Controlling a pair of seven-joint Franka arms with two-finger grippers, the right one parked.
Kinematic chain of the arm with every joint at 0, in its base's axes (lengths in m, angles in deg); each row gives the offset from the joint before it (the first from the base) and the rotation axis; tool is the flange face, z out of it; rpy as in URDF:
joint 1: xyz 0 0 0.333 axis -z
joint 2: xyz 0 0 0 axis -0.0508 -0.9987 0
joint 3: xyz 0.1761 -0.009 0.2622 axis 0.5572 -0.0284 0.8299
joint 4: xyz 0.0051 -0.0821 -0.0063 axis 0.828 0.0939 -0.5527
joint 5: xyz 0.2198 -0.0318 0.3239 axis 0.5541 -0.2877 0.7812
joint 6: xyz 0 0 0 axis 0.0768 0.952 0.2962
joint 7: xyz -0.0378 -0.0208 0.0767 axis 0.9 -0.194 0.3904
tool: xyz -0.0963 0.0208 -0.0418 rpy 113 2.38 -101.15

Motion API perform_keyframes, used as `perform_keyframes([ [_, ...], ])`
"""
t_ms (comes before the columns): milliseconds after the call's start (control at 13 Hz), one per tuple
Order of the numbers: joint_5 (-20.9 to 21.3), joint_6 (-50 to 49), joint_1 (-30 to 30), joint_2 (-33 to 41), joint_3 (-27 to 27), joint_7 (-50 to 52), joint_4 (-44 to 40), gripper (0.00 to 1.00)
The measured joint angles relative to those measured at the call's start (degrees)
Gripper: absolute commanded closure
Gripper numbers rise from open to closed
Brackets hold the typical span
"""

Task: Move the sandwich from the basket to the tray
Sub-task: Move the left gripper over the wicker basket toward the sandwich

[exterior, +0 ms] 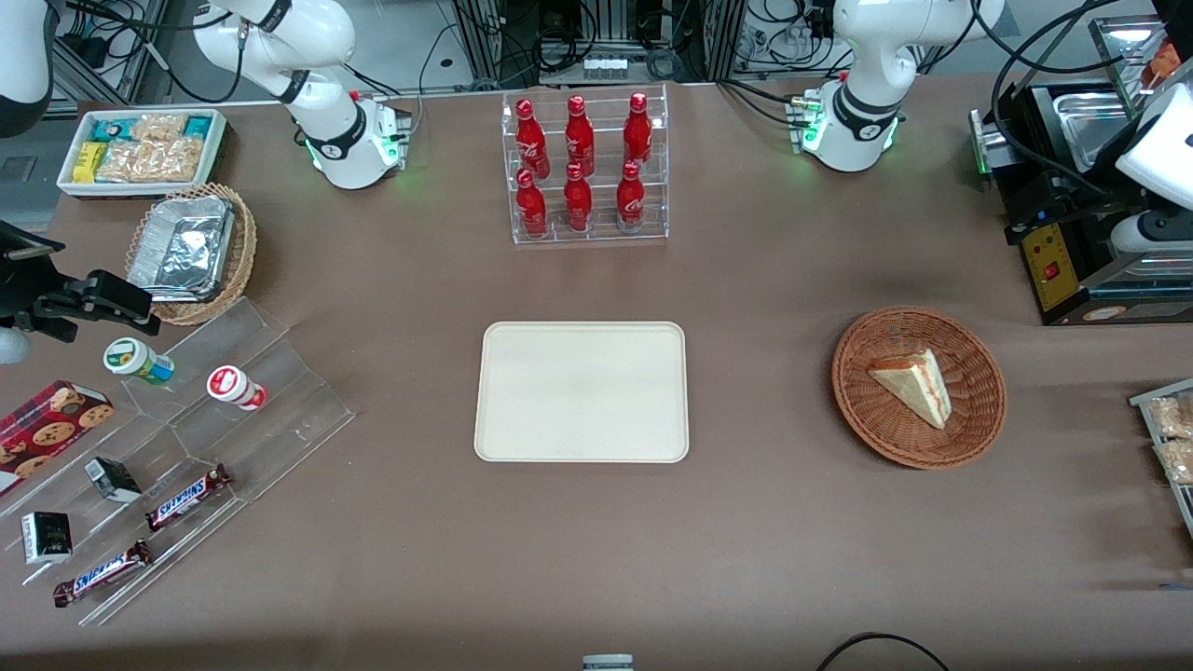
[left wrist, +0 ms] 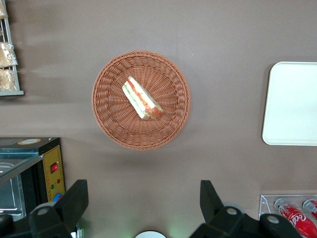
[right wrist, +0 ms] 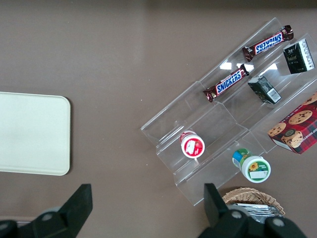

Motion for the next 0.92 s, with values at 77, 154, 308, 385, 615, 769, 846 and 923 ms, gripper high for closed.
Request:
perform_keyframes([
  [77, 0.0, 0.01, 0.01, -0.17, 0.0, 0.0, 0.01, 0.0],
  [154, -0.01, 0.01, 0.0, -0.26, 0.0, 0.0, 0.02, 0.0],
  [308, -0.07, 0.01, -0.02, -0.31, 0.02, 0.0, 0.02, 0.0],
  [385, -0.08, 0.01, -0.06, -0.47, 0.06, 0.0, 0.07, 0.0],
  [615, -0.07, 0.04, -0.91, -3.17, 0.55, 0.12, 0.68, 0.0],
  [769, -0.04, 1.67, -2.67, -6.03, 1.03, 0.14, 2.1, 0.0],
  [846, -0.03, 3.51, -3.68, -7.08, 1.18, 0.42, 3.73, 0.01],
  [923, -0.03, 5.79, -4.68, -7.78, 1.29, 1.04, 5.74, 0.01],
])
